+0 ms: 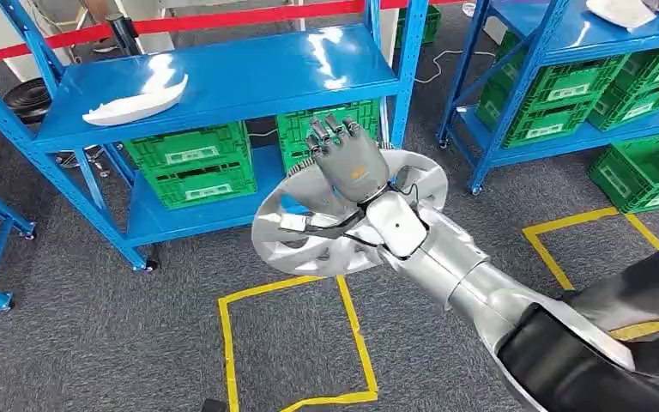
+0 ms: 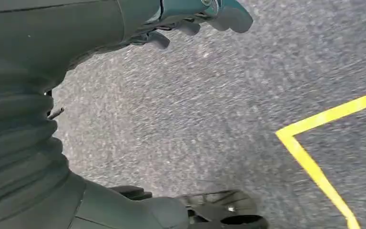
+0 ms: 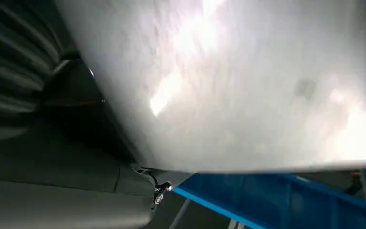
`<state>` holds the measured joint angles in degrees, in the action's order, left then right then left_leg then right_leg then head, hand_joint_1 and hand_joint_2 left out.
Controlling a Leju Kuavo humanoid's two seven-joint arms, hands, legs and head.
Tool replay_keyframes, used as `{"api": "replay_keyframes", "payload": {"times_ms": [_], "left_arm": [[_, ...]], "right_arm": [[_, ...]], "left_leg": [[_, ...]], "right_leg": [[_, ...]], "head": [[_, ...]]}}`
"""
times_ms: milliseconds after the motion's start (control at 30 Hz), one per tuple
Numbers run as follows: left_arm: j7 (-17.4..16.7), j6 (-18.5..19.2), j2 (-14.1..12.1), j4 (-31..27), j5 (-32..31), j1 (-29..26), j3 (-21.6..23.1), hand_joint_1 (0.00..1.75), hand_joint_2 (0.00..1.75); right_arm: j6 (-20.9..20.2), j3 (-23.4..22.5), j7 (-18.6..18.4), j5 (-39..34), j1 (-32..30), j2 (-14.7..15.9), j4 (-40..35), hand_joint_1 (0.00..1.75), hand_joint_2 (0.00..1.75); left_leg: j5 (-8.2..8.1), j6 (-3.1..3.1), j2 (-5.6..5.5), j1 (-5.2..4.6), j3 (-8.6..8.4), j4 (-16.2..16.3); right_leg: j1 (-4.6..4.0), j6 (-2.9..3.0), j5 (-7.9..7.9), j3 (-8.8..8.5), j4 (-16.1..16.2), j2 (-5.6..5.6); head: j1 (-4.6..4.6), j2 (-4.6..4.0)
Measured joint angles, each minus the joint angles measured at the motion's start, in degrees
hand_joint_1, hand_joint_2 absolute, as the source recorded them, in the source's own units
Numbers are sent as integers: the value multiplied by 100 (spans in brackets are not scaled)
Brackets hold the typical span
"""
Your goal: Take the parts from the cabinet and place them on the table.
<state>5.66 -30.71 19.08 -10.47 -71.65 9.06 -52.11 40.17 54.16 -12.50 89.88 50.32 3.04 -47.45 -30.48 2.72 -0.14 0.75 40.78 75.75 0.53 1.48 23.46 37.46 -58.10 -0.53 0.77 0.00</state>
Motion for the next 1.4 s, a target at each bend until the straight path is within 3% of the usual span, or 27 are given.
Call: {"api": "replay_keyframes", "payload": {"times_ms": [67, 133, 233, 267, 300, 367, 400, 433, 467, 500, 567, 633, 700, 767, 800, 867, 933, 967, 1000, 1067, 1100, 1133, 1167, 1267, 1300, 1333, 1400], "left_arm": [[2, 0, -2, -2, 0, 5, 0, 0, 175], [15, 2, 0, -6, -13, 30, 2, 0, 175], [-78, 2, 2, -4, -53, 33, 2, 0, 175], [-129, 2, 7, -2, -74, 19, 2, 0, 175], [-166, 42, 7, -4, -125, 21, 9, 0, 175], [-262, 225, -15, -15, -254, 17, 46, 0, 175], [-293, 279, -28, -15, -286, 1, 76, 0, 175], [-304, 310, -39, -17, -304, -10, 92, 0, 175], [-304, 313, -53, -17, -330, -18, 109, 0, 175], [-304, 313, -63, -20, -337, -19, 125, 0, 175], [-302, 313, -79, -22, -345, -19, 138, 0, 175], [-291, 313, -81, -24, -389, -12, 188, 0, 175], [-253, 332, -98, -31, -431, -15, 232, 0, 175], [-256, 345, -118, -31, -463, -50, 273, 0, 175], [-256, 345, -147, -35, -468, -68, 278, 0, 175], [-243, 332, -170, -42, -483, -86, 312, 0, 175], [-240, 295, -197, -44, -516, -94, 361, 0, 175], [-240, 286, -212, -46, -520, -107, 369, 0, 175], [-240, 277, -221, -46, -520, -125, 378, 0, 175], [-282, 243, -249, -52, -514, -134, 409, 0, 175], [-302, 240, -256, -61, -511, -132, 411, 0, 175], [-308, 240, -260, -61, -509, -119, 415, 0, 175], [-310, 238, -269, -66, -509, -113, 417, 0, 175], [-347, 234, -280, -66, -509, -119, 420, 0, 175], [-348, 232, -282, -70, -509, -125, 420, 0, 175], [-348, 229, -286, -72, -509, -121, 420, 0, 175], [-348, 227, -289, -72, -509, -96, 422, 0, 175]], "right_arm": [[-2, -11, 0, -2, 2, 17, 0, 175, 175], [-2, -76, 83, -4, 0, 42, -33, 175, 175], [4, -323, 503, -20, -51, 55, -123, 175, 175], [4, -433, 720, -37, -105, 85, -144, 175, 175], [4, -573, 917, -57, -161, 96, -177, 175, 175], [2, -857, 1205, -66, -254, 103, -225, 175, 175], [2, -996, 1339, -55, -285, 103, -243, 175, 175], [2, -1108, 1407, -44, -321, 103, -254, 175, 175], [2, -1213, 1434, -33, -365, 103, -258, 175, 175], [2, -1288, 1434, -28, -400, 105, -265, 175, 175], [0, -1388, 1423, -2, -428, 111, -304, 175, 175], [0, -1462, 1366, -2, -422, 118, -354, 175, 175], [4, -1491, 1298, -2, -419, 146, -374, 175, 175], [2, -1491, 1211, -2, -420, 170, -395, 175, 175], [0, -1491, 1176, 0, -405, 177, -409, 175, 175], [2, -1491, 1097, -2, -394, 249, -511, 175, 175], [0, -1508, 1121, -2, -395, 354, -568, 175, 175], [0, -1519, 1141, -2, -395, 391, -584, 175, 175], [0, -1521, 1154, -2, -394, 418, -603, 175, 175], [-2, -1521, 1165, -2, -357, 450, -649, 175, 175], [-2, -1523, 1167, -2, -320, 457, -667, 175, 175], [2, -1528, 1167, -2, -286, 468, -675, 175, 175], [0, -1530, 1172, -2, -243, 481, -682, 175, 175], [2, -1528, 1180, 0, -168, 481, -684, 175, 175], [0, -1530, 1180, -2, -153, 485, -684, 175, 175], [2, -1528, 1180, -2, -133, 503, -684, 175, 175], [2, -1528, 1178, -2, -124, 529, -684, 175, 175]], "left_leg": [[284, -14, 0, 13, -665, -783], [-164, -74, -23, -25, -1346, -1798], [-53, -253, -28, -72, -1172, -1747], [45, -326, -5, -30, -1129, -1797], [90, -372, 4, -27, -1103, -1805], [238, -420, -19, -29, -924, -1803], [303, -422, -40, -35, -840, -1798], [365, -421, -53, -38, -762, -1791], [430, -414, -83, -38, -676, -1785], [488, -400, -123, -38, -592, -1773], [580, -359, -226, -38, -463, -1743], [641, -299, -302, -55, -355, -1697], [721, -216, -408, -28, -326, -1703], [811, -123, -540, -35, -297, -1756], [788, -114, -481, -18, -243, -1737], [316, -43, -123, -28, 10, -1107], [-93, 14, -27, -14, 365, -164], [-125, 26, -15, -11, 427, 57], [-30, 29, -9, -9, 343, -16], [383, 16, 62, -6, -187, -865], [559, -10, 208, -12, -514, -1435], [403, -37, 453, -90, -680, -1661], [477, -146, 437, -132, -644, -1665], [467, -279, 246, -121, -573, -1725], [508, -338, 185, -72, -598, -1778], [526, -367, 135, -70, -591, -1791], [546, -406, 15, -66, -573, -1791]], "right_leg": [[5, -42, -140, 169, -24, 3], [-14, -124, -245, 252, -56, 13], [4, -245, -452, 251, 51, 7], [23, -285, -459, 279, 59, 15], [34, -309, -222, 344, -59, 28], [35, -357, 506, 542, -730, 39], [31, -373, 762, 644, -1157, 39], [31, -383, 853, 719, -1548, 40], [32, -381, 754, 721, -1798, 40], [32, -369, 562, 602, -1748, 44], [32, -313, 297, -12, -986, 125], [46, -223, 600, -663, -70, 533], [16, -224, 616, -634, -5, 442], [36, -133, 558, -617, 17, 309], [72, -82, 515, -612, 45, 228], [61, -36, 484, -581, 50, 102], [48, -27, 474, -563, 44, -63], [47, -28, 472, -556, 38, -134], [47, -29, 472, -552, 31, -203], [47, -38, 479, -554, 14, -325], [44, -56, 490, -558, 3, -377], [10, -87, 493, -541, 4, -415], [-10, -117, 480, -530, 8, -459], [-28, -202, 474, -544, 17, -627], [3, -260, 541, -523, -17, -497], [18, -275, 660, -458, -178, -211], [32, -290, 1102, -62, -1045, 13]], "head": [[0, 0], [2, 0], [4, 0], [-7, 0], [7, 0], [24, 0], [24, 0], [26, 0], [26, 0], [26, 0], [24, 0], [22, 0], [44, 0], [39, 0], [50, 0], [-33, 0], [-31, 0], [-28, 0], [-31, 0], [-31, 0], [-28, 0], [-37, 0], [-31, 0], [-37, 0], [-28, 0], [-31, 0], [-26, 0]]}}
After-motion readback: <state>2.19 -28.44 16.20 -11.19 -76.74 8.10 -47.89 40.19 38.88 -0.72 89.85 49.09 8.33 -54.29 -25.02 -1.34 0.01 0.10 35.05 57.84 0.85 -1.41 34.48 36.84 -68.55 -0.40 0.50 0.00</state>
